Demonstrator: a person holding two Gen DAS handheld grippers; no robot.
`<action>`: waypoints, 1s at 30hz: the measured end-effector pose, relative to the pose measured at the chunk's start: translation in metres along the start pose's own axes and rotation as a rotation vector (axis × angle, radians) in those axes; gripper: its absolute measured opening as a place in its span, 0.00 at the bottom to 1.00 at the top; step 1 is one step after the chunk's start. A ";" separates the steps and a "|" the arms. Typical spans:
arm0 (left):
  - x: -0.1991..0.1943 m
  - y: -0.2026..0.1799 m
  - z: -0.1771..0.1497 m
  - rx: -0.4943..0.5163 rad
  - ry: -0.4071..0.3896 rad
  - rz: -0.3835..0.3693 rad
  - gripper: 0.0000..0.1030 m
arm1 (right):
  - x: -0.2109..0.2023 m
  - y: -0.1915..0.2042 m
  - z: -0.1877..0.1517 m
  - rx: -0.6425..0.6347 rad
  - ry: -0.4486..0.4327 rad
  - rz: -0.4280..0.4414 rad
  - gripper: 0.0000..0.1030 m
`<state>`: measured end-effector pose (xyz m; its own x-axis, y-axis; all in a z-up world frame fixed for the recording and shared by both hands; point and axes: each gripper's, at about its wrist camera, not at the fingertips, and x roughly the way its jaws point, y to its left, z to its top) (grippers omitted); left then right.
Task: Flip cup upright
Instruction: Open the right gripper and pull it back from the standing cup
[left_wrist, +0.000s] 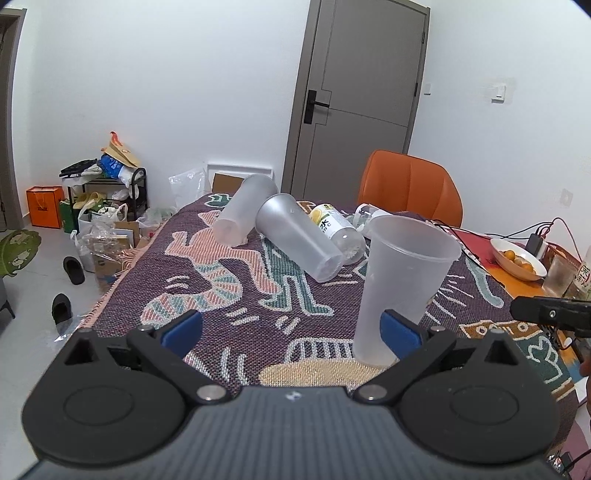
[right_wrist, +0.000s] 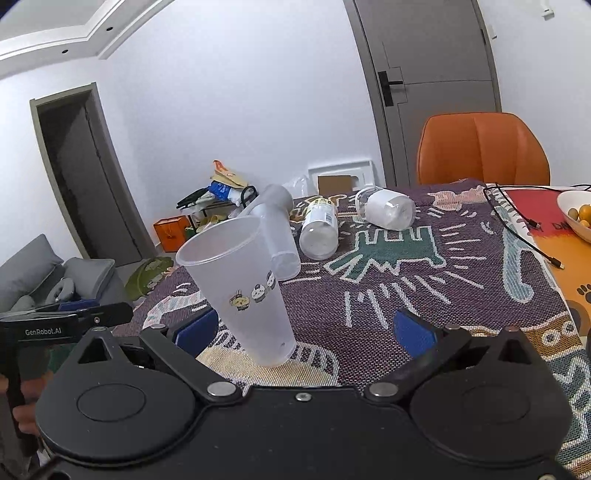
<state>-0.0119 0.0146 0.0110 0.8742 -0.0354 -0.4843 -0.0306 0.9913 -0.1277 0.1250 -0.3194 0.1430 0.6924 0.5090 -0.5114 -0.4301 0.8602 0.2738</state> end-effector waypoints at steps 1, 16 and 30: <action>0.000 0.000 0.000 0.002 0.001 0.003 0.99 | 0.000 0.000 0.000 -0.002 0.000 0.000 1.00; 0.003 0.003 -0.001 0.005 0.008 0.017 0.99 | 0.006 0.000 -0.005 -0.014 0.011 -0.002 1.00; 0.000 0.000 -0.002 0.017 0.006 0.017 0.99 | 0.003 0.001 -0.007 -0.009 0.006 0.011 1.00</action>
<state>-0.0129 0.0141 0.0091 0.8708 -0.0193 -0.4913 -0.0370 0.9938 -0.1045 0.1224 -0.3174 0.1366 0.6839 0.5182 -0.5135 -0.4431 0.8543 0.2718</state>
